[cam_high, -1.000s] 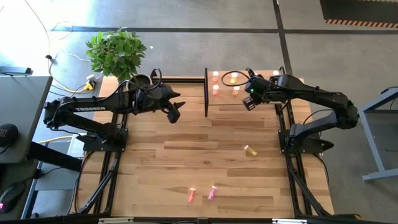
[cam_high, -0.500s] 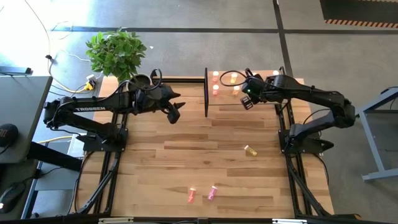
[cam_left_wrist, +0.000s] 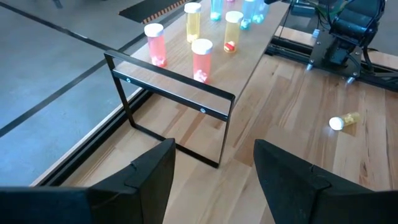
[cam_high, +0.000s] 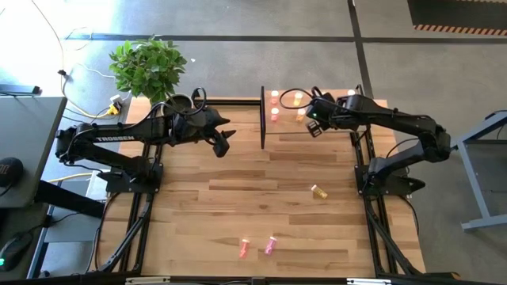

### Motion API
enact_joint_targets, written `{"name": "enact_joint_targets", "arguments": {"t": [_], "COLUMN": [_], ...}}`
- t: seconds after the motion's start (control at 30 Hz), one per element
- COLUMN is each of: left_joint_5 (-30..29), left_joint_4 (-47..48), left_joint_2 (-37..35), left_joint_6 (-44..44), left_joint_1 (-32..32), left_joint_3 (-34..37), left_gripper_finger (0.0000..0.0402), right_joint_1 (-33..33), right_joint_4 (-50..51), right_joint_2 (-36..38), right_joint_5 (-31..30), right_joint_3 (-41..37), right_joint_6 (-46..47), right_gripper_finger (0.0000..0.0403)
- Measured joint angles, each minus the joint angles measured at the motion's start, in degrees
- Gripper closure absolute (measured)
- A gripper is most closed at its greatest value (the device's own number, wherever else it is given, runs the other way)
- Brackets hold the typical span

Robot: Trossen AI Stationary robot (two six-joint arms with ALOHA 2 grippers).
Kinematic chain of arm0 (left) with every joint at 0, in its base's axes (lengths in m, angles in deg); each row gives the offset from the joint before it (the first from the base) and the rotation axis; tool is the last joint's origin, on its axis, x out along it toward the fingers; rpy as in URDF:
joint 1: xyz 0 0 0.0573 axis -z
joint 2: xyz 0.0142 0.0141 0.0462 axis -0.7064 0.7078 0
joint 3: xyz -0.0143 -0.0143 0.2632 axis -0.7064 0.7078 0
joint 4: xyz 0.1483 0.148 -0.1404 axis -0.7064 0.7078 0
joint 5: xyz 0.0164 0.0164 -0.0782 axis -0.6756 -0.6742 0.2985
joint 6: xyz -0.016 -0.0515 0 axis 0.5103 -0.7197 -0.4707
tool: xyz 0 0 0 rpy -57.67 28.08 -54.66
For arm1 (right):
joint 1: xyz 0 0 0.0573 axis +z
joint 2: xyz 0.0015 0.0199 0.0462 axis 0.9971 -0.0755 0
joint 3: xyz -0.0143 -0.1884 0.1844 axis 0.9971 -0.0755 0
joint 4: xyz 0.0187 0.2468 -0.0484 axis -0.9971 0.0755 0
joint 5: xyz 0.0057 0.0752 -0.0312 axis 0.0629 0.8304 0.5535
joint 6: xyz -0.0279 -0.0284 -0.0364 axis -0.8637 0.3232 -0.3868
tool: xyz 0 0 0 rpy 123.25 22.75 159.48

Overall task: Pick and place medicine bottles onto shelf by color
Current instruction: Put the blue pill bottle on the shelf aligned with the other blue pill bottles

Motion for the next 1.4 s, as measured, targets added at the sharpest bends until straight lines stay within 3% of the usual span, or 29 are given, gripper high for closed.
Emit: {"name": "enact_joint_targets", "arguments": {"t": [0.33, 0.67, 0.8, 1.1, 1.4], "left_joint_5": [0.0, 0.02, 0.02, 0.02, 0.04], "left_joint_4": [0.03, 0.17, 0.17, 0.15, 0.13], "left_joint_2": [0.0, 0.0, 0.0, 0.0, 0.0], "left_joint_6": [0.0, 0.0, 0.0, 0.0, 0.0], "left_joint_1": [0.0, 0.0, -0.02, -0.02, -0.02], "left_joint_3": [0.01, 0.0, 0.0, 0.0, 0.0], "left_gripper_finger": [0.0193, 0.0193, 0.0193, 0.0193, 0.0193], "right_joint_1": [-1.21, 3.04, 5.85, 11.98, 12.45], "right_joint_4": [0.27, 4.19, 5.26, 10.76, 0.87], "right_joint_2": [0.0, 0.33, 2.2, 11.23, 15.38], "right_joint_5": [-0.63, 4.32, 2.6, -8.52, -8.45], "right_joint_3": [0.0, 0.0, 0.0, -0.54, -9.55], "right_joint_6": [0.08, 9.52, 12.93, 23.27, 22.23], "right_gripper_finger": [0.0299, 0.0299, 0.0299, 0.0299, 0.0299]}}
